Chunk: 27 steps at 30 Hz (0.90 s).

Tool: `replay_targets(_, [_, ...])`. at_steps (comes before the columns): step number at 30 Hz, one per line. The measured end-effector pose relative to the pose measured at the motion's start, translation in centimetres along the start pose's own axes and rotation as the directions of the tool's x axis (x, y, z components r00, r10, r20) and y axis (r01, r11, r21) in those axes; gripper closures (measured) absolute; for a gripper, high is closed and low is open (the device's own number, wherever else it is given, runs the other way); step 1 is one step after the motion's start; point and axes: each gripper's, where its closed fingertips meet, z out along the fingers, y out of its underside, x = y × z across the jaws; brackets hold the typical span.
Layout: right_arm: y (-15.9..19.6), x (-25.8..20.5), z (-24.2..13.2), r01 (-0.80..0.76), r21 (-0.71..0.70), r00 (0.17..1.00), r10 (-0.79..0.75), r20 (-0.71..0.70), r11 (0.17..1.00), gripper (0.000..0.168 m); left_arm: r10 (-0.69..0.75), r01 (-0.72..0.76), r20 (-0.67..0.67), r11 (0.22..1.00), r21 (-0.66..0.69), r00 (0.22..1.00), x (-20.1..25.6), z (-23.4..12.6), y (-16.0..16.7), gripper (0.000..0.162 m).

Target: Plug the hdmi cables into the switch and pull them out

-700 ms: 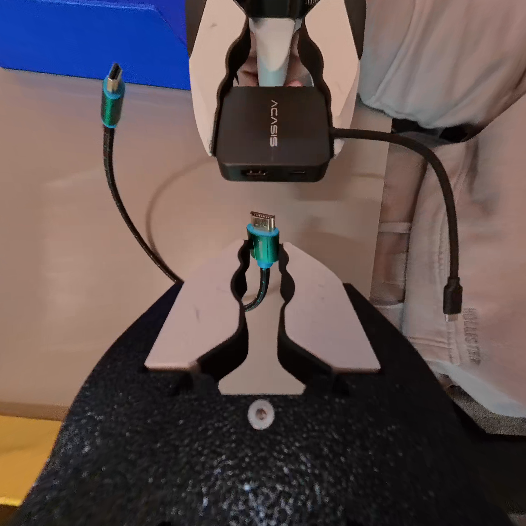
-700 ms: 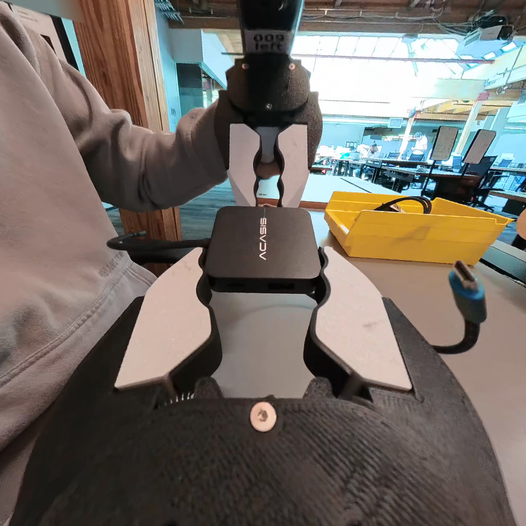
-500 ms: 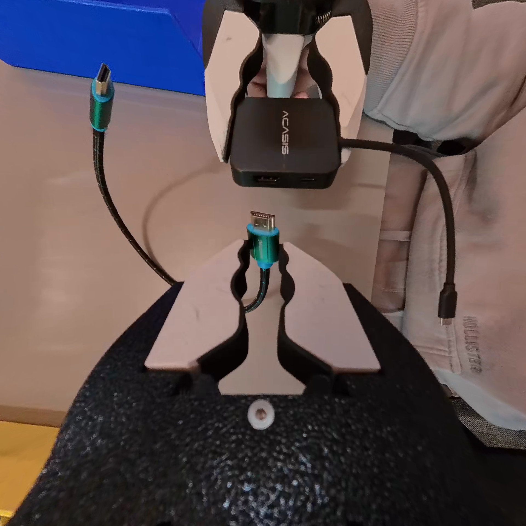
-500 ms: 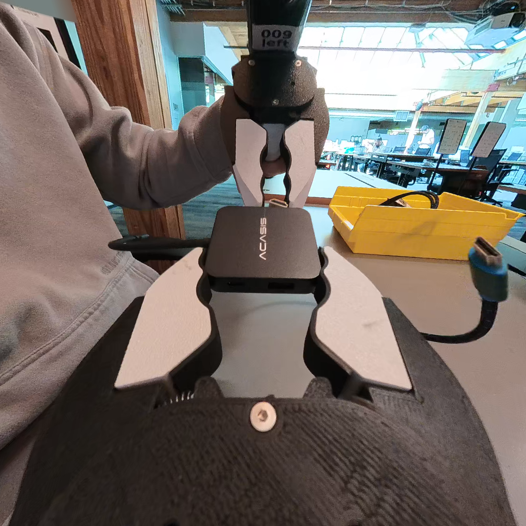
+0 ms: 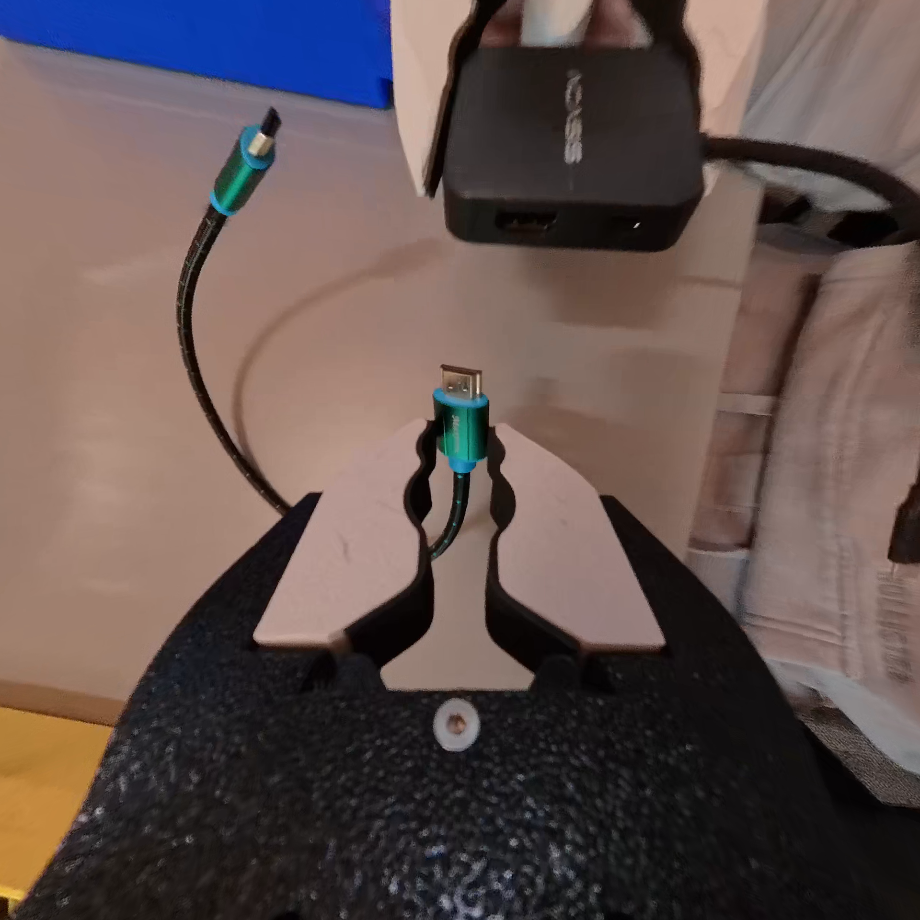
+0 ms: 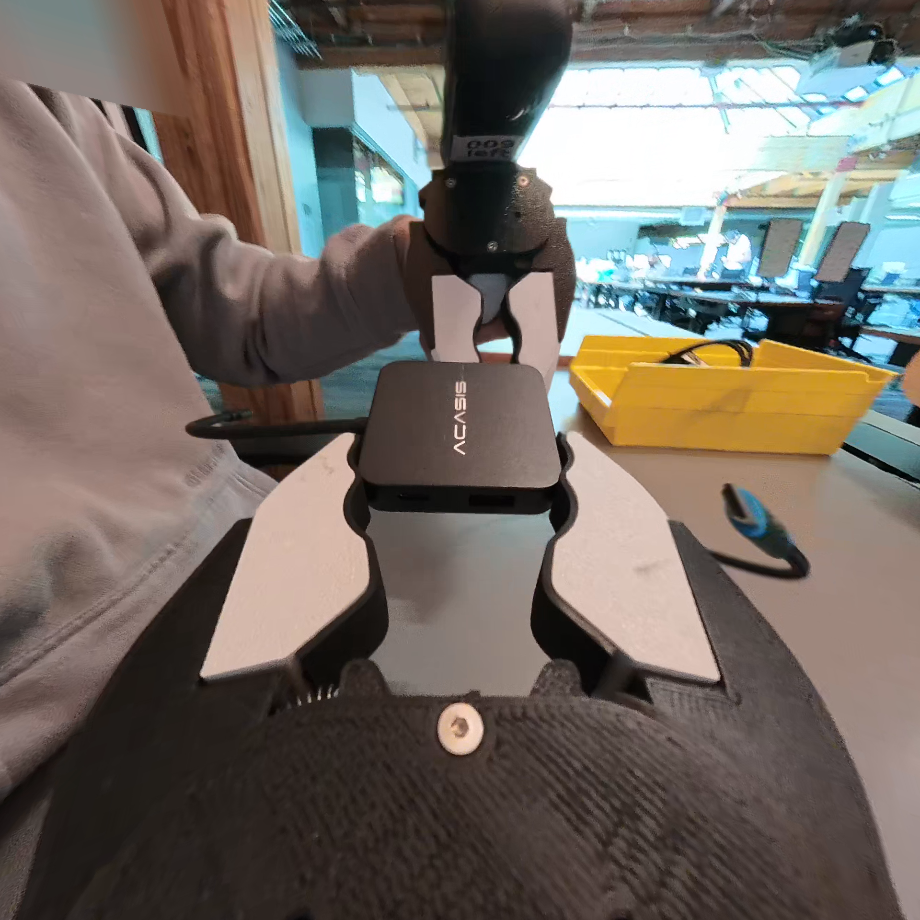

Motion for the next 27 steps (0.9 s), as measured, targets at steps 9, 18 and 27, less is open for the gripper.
replay_targets(9, [1.8, 1.0, -1.3, 0.008, -0.115, 0.997, -0.017, -0.077, 0.993, 0.096, 0.002, 0.002, -0.029, 0.987, 0.160, 1.000, -1.4, 9.0, 3.7, 0.143])
replay_targets(18, [2.3, 1.3, -1.4, -0.012, -0.122, 0.997, 0.003, -0.075, 0.992, 0.096, -0.091, 0.113, -0.101, 0.965, 0.235, 0.991, -1.7, 8.6, 5.4, 0.136])
replay_targets(27, [3.6, 1.4, -0.9, -0.039, -0.185, 0.996, 0.024, -0.083, 0.982, 0.096, 0.018, -0.022, 0.020, 0.971, 0.238, 1.000, -1.5, 8.2, 5.9, 0.141])
